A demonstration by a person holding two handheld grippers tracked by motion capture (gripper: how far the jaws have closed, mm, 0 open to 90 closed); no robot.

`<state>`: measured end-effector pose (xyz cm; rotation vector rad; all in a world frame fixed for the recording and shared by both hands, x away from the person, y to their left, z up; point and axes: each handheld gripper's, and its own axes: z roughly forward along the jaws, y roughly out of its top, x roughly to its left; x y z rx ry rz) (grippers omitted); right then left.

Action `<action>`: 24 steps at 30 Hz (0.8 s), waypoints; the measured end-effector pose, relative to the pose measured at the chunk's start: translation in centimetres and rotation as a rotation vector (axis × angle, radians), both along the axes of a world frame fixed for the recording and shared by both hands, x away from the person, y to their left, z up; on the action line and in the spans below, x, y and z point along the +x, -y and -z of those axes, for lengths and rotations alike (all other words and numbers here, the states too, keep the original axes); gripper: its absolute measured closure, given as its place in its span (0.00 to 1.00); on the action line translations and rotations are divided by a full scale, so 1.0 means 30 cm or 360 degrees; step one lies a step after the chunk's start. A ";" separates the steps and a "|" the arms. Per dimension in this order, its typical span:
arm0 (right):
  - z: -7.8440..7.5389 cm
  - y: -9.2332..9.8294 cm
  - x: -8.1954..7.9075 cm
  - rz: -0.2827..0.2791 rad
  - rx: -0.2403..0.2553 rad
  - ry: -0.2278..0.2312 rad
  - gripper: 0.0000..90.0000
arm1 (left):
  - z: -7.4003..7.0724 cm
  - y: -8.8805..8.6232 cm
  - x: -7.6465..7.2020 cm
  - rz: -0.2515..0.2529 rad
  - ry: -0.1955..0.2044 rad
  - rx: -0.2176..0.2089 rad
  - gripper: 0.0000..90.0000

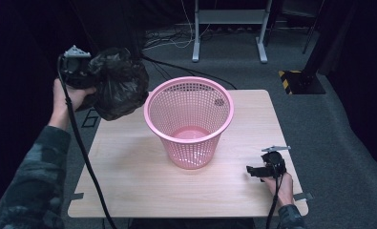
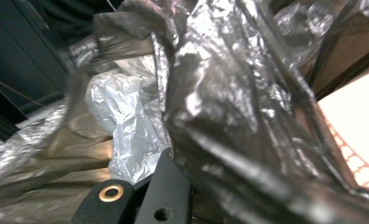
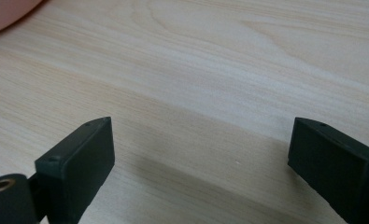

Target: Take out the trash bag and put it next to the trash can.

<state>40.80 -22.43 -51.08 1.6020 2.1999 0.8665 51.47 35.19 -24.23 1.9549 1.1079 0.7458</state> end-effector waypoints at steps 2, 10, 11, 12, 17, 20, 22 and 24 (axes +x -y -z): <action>0.009 -0.001 -0.006 0.0011 -0.0016 0.0027 0.07 | 0.055 0.008 0.023 -0.0020 -0.0029 0.0003 1.00; 0.045 0.000 -0.038 0.0064 -0.0099 0.0211 0.06 | 0.271 0.050 0.109 -0.0064 -0.0154 -0.0129 1.00; 0.049 -0.001 -0.042 0.0064 -0.0112 0.0229 0.06 | 0.291 0.053 0.117 -0.0058 -0.0169 -0.0148 0.99; 0.049 -0.002 -0.042 0.0066 -0.0116 0.0229 0.06 | 0.309 0.058 0.123 -0.0072 -0.0176 -0.0163 0.99; 0.051 0.002 -0.042 0.0092 -0.0110 0.0240 0.06 | 0.364 0.081 0.138 -0.0049 -0.0233 -0.0197 0.94; 0.052 0.003 -0.042 0.0095 -0.0110 0.0244 0.06 | 0.373 0.096 0.127 -0.0023 -0.0241 -0.0187 0.87; 0.052 0.004 -0.043 0.0096 -0.0109 0.0247 0.06 | 0.376 0.105 0.112 -0.0010 -0.0251 -0.0172 0.78; 0.053 0.003 -0.044 0.0103 -0.0107 0.0251 0.06 | 0.376 0.119 0.092 -0.0017 -0.0257 -0.0140 0.65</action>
